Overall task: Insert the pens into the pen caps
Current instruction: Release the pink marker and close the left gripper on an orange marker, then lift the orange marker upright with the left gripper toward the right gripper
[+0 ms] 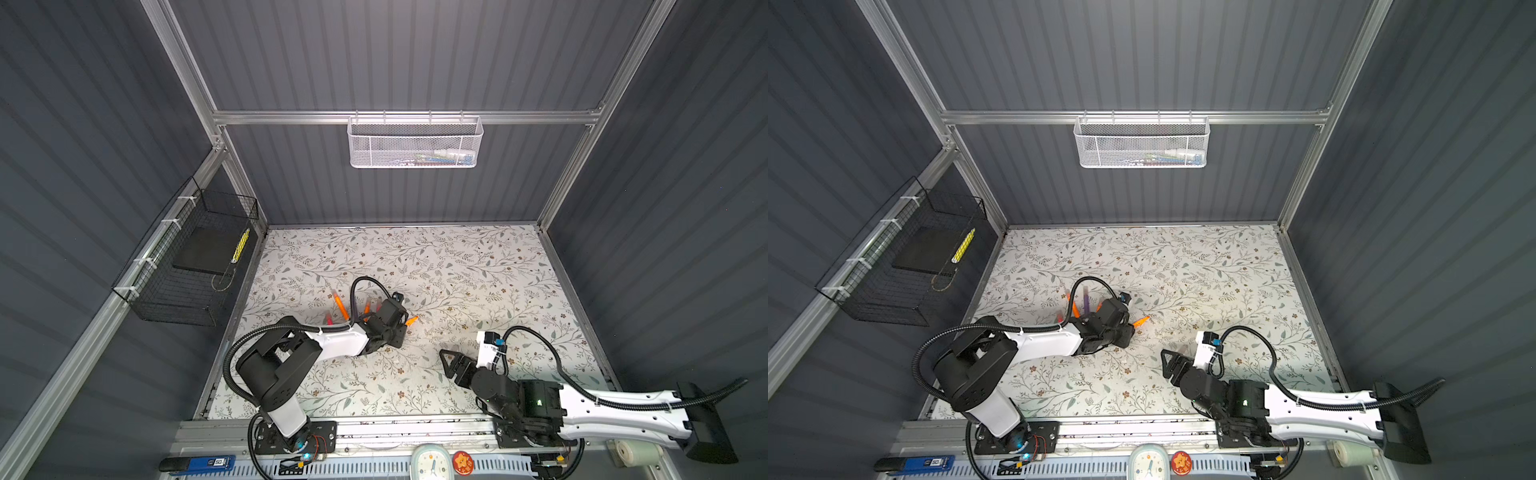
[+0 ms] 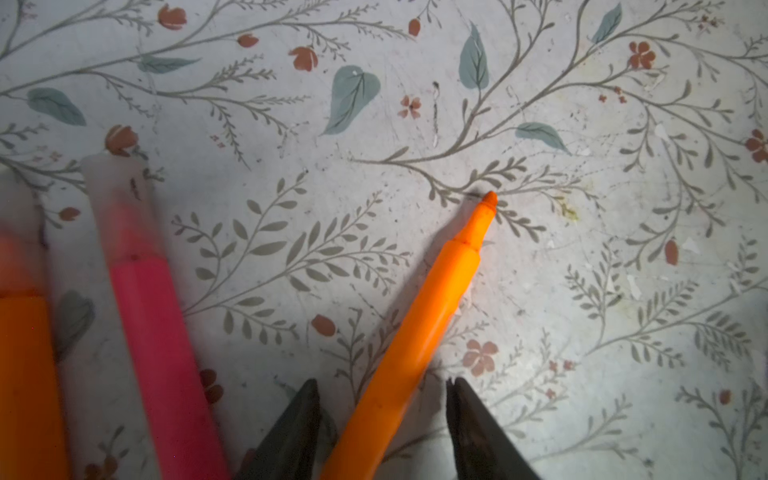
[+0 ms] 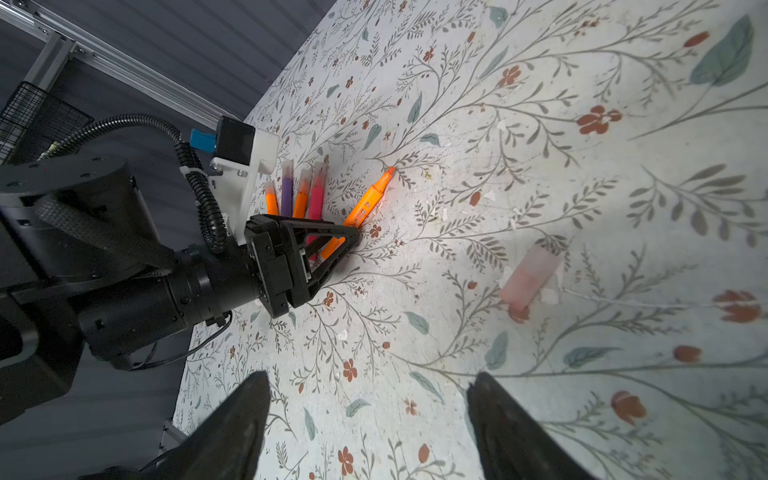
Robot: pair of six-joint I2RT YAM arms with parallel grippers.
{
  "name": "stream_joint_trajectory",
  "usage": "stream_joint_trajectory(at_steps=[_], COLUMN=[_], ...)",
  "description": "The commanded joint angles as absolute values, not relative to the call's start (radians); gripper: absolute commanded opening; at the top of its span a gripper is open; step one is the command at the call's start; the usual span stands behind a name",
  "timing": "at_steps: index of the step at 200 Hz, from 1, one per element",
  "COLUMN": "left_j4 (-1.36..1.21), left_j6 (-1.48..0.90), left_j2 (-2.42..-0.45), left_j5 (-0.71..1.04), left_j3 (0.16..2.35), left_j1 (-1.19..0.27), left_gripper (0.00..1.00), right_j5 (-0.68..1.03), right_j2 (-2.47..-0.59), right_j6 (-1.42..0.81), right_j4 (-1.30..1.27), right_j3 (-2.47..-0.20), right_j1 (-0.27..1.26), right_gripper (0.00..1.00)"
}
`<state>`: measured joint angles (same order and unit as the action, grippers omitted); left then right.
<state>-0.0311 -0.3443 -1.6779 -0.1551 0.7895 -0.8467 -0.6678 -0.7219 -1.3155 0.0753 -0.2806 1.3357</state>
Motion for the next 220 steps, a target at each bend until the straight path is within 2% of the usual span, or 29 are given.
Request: stream_joint_trajectory(at_steps=[1,19,52,91,117,162,196,220], left_j4=[-0.001,0.013,0.030,0.048,0.086,0.137,0.280,0.269], left_j6=[-0.344,-0.356,-0.382,-0.394,-0.404,-0.432,-0.407,-0.366], left_j2=[-1.671,-1.655,-1.644,-1.673,-1.678,-1.589,-1.512,-1.492], left_j5=[-0.163,-0.179,-0.204,-0.217,-0.224,-0.201,-0.179,-0.158], left_j3=[0.764,0.754,0.734,0.748,0.779,0.822,0.993,1.098], left_j1=[-0.869,-0.877,-0.886,-0.887,-0.887,-0.886,-0.887,-0.885], left_gripper=[0.43,0.34,0.29,0.10,0.04,0.00,0.00,0.00], right_j5=[-0.675,-0.675,-0.675,-0.672,-0.669,-0.663,-0.610,-0.577], right_j2=[-0.723,-0.723,-0.727,-0.737,-0.738,-0.736,-0.711,-0.686], right_j6=[-1.301,-1.304,-1.299,-1.295,-1.296,-1.288,-1.257,-1.230], right_j4=[0.082,0.081,0.077,0.077,0.077,0.077,0.069,0.066], right_j3=[-0.276,-0.276,-0.279,-0.288,-0.288,-0.287,-0.286,-0.281], right_j1=[1.331,1.330,1.329,1.328,1.325,1.310,1.228,1.178], right_gripper=[0.78,0.78,0.78,0.78,0.78,0.79,0.80,0.79])
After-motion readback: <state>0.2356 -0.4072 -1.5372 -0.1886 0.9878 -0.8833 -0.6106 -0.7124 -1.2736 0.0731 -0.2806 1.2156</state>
